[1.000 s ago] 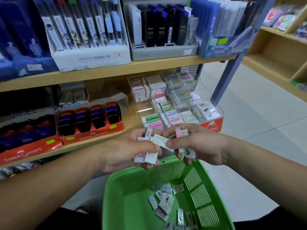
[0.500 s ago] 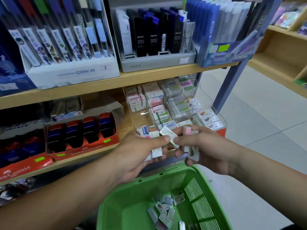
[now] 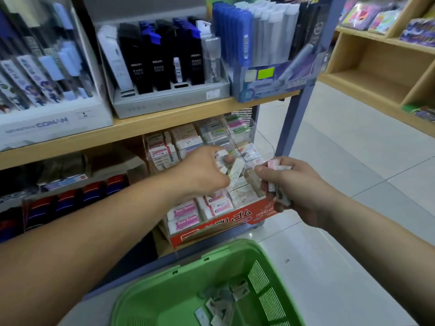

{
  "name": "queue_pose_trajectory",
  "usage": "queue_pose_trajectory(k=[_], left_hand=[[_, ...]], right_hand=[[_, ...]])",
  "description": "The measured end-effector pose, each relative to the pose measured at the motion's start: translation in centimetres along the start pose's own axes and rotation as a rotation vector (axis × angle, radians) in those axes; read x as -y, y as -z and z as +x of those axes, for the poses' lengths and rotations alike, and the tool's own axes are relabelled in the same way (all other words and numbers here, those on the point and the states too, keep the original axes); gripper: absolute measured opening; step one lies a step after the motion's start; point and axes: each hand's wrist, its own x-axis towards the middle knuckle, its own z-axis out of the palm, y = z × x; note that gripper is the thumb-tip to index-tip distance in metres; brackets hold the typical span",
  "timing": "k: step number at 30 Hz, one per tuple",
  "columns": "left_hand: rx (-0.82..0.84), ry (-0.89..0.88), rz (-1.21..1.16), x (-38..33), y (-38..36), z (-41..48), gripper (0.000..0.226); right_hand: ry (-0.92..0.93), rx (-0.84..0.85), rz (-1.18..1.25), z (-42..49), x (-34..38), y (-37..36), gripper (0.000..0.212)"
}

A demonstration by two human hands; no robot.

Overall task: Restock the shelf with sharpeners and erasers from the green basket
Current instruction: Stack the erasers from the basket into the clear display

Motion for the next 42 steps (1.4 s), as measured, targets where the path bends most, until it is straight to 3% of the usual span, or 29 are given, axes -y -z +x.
queue_pose_trajectory(k=[4, 7, 12, 14, 19, 23, 27, 32, 36, 40, 42], left_hand=[[0.101, -0.046, 0.285, -0.9, -0.8, 2.6, 0.017], [0.148, -0.051, 0.418, -1.0, -1.8, 3.0, 0.022], [0.154, -0.016, 0.489, -1.5, -2.5, 3.5, 0.012], [0.150, 0.023, 0.365, -1.8, -2.1, 3.5, 0.012], [0.213, 0.148, -0.444, -1.8, -0.4, 0.9, 0.038], [0.212, 0.187, -0.713, -0.4, 0.0, -0.4, 0.041], [0.187, 0.188, -0.792, 0.6, 0.2, -1.1, 0.037], [0.058, 0.126, -0.728, 1.5, 0.8, -1.3, 0.031], [0.023, 0.045, -0.424, 1.8, 0.7, -1.4, 0.025], [-0.040, -0.027, -0.236, 1.5, 0.0, 0.2, 0.019], [-0.053, -0.084, -0.032, 1.5, 0.3, 1.3, 0.019]], right_hand=[[0.053, -0.077, 0.068, 0.8, -0.1, 1.3, 0.031], [0.057, -0.090, 0.104, 0.9, -0.3, 1.9, 0.034], [0.036, -0.024, 0.108, 0.6, -0.9, 2.2, 0.030], [0.040, 0.012, 0.087, 0.2, -0.9, 2.1, 0.027], [0.084, 0.058, 0.026, -0.2, -0.5, 1.1, 0.018], [0.085, 0.126, 0.012, -0.7, -0.2, -0.3, 0.021], [0.098, 0.131, 0.001, -0.4, -0.4, -1.3, 0.022], [0.113, 0.093, 0.062, 0.4, -0.5, -2.0, 0.017], [0.063, 0.045, 0.213, 1.0, -0.3, -1.9, 0.020], [0.082, 0.004, 0.189, 1.2, -0.3, -1.6, 0.022], [0.085, -0.066, 0.173, 1.1, -0.2, -1.0, 0.024]])
